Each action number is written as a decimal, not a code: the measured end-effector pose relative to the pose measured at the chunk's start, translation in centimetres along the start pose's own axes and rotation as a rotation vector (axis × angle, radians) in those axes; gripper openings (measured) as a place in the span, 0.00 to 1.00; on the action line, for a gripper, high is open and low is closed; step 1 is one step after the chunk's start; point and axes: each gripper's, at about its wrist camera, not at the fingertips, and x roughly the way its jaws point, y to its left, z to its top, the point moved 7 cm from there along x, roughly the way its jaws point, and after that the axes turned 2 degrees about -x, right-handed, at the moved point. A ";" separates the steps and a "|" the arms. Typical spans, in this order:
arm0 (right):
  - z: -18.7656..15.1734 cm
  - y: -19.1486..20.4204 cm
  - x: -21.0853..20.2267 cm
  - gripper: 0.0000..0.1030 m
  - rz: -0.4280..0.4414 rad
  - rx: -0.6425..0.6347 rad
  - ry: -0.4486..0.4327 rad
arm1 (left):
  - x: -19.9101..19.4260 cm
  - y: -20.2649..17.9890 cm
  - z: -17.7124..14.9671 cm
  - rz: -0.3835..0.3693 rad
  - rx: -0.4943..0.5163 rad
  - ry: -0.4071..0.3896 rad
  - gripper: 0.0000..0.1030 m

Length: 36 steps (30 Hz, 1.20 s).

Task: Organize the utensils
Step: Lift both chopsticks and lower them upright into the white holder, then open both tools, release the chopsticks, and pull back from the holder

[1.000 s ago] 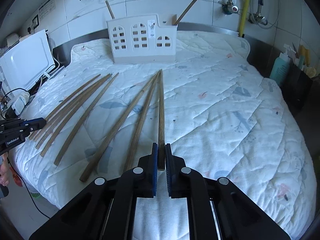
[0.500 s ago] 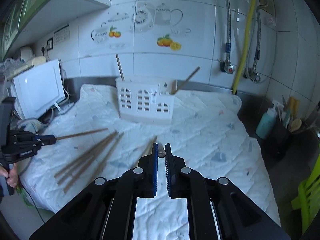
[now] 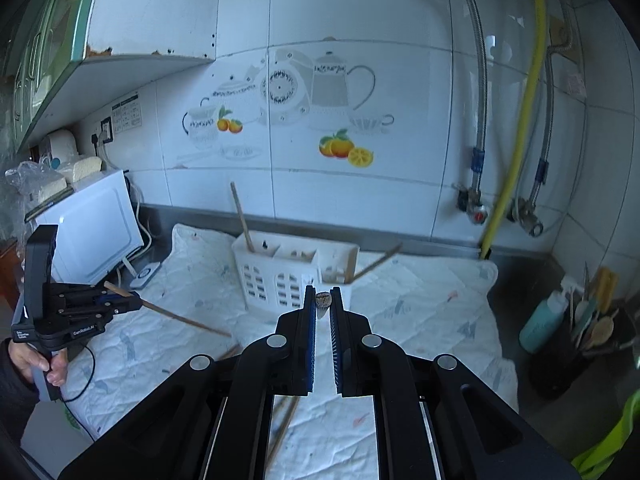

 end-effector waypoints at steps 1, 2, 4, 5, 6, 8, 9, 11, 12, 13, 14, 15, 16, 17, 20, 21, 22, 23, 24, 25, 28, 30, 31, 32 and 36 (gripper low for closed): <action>0.8 -0.2 0.0 0.07 -0.001 -0.007 0.000 | 0.0 -0.1 0.8 0.002 0.009 -0.007 0.05; 1.7 -0.4 0.1 0.07 0.000 -0.008 0.001 | 0.1 -0.2 1.5 0.002 0.015 -0.013 0.05; 3.0 -0.8 0.3 0.07 0.001 -0.015 0.000 | 0.2 -0.4 2.6 0.002 0.022 -0.021 0.05; 3.7 -0.9 0.4 0.07 0.003 -0.018 -0.001 | 0.1 -0.5 3.3 0.000 0.026 -0.028 0.05; 4.4 -1.1 0.5 0.07 0.001 -0.021 -0.003 | 0.1 -0.6 3.8 -0.002 0.030 -0.034 0.05; 5.4 -1.6 1.0 0.07 0.007 -0.019 0.007 | 0.0 -1.1 4.9 -0.003 0.048 -0.046 0.05; 5.9 -1.8 1.3 0.07 0.008 -0.010 0.010 | -0.1 -1.3 5.5 -0.003 0.054 -0.052 0.05; 6.6 -2.1 2.1 0.07 0.023 -0.004 0.032 | -0.3 -1.7 6.7 -0.009 0.065 -0.068 0.05; 6.7 -2.2 2.7 0.07 0.034 0.004 0.049 | -0.6 -1.9 7.3 -0.010 0.070 -0.079 0.05; 6.9 -2.4 3.3 0.07 0.042 0.011 0.064 | -0.8 -2.1 8.1 -0.011 0.076 -0.092 0.05; 6.9 -2.5 3.9 0.07 0.048 0.012 0.082 | -1.2 -2.3 9.0 -0.013 0.080 -0.108 0.05; 6.9 -2.6 4.6 0.07 0.056 0.015 0.100 | -1.5 -2.5 9.9 -0.013 0.085 -0.125 0.05; 7.0 -2.7 5.2 0.07 0.060 0.021 0.112 | -2.0 -2.7 11.1 -0.009 0.092 -0.149 0.05; 7.0 -2.8 5.8 0.07 0.062 0.021 0.124 | -2.3 -2.8 12.0 -0.008 0.094 -0.168 0.05; 7.0 -2.8 7.0 0.07 0.072 0.025 0.149 | -2.9 -3.1 15.0 -0.007 0.091 -0.221 0.05; 7.1 -2.8 7.4 0.07 0.072 0.018 0.155 | -3.0 -3.1 16.0 -0.007 0.085 -0.234 0.05; 7.1 -2.7 7.7 0.07 0.074 0.018 0.160 | -2.9 -3.0 17.0 -0.010 0.074 -0.247 0.05; 7.1 -2.8 8.0 0.07 0.071 0.018 0.166 | -2.8 -3.0 17.7 -0.008 0.068 -0.256 0.05; 7.1 -2.7 8.4 0.07 0.069 0.010 0.178 | -2.7 -2.9 18.3 -0.005 0.064 -0.265 0.05; 7.0 -2.6 8.8 0.07 0.071 0.005 0.188 | -2.5 -2.9 18.9 -0.003 0.061 -0.274 0.05; 7.0 -2.5 9.5 0.07 0.070 -0.008 0.202 | -1.5 -2.7 20.1 -0.014 0.034 -0.284 0.05; 7.0 -2.5 9.9 0.07 0.076 -0.007 0.208 | -0.6 -2.6 20.5 -0.014 0.021 -0.284 0.05; 7.0 -2.5 10.1 0.07 0.071 -0.013 0.210 | 0.1 -2.6 20.7 -0.017 0.017 -0.277 0.05; 6.9 -2.5 10.3 0.07 0.073 -0.013 0.212 | 0.6 -2.5 20.7 -0.003 0.016 -0.274 0.05; 6.8 -2.5 11.0 0.07 0.072 -0.014 0.221 | 3.0 -1.7 20.4 0.012 -0.005 -0.249 0.05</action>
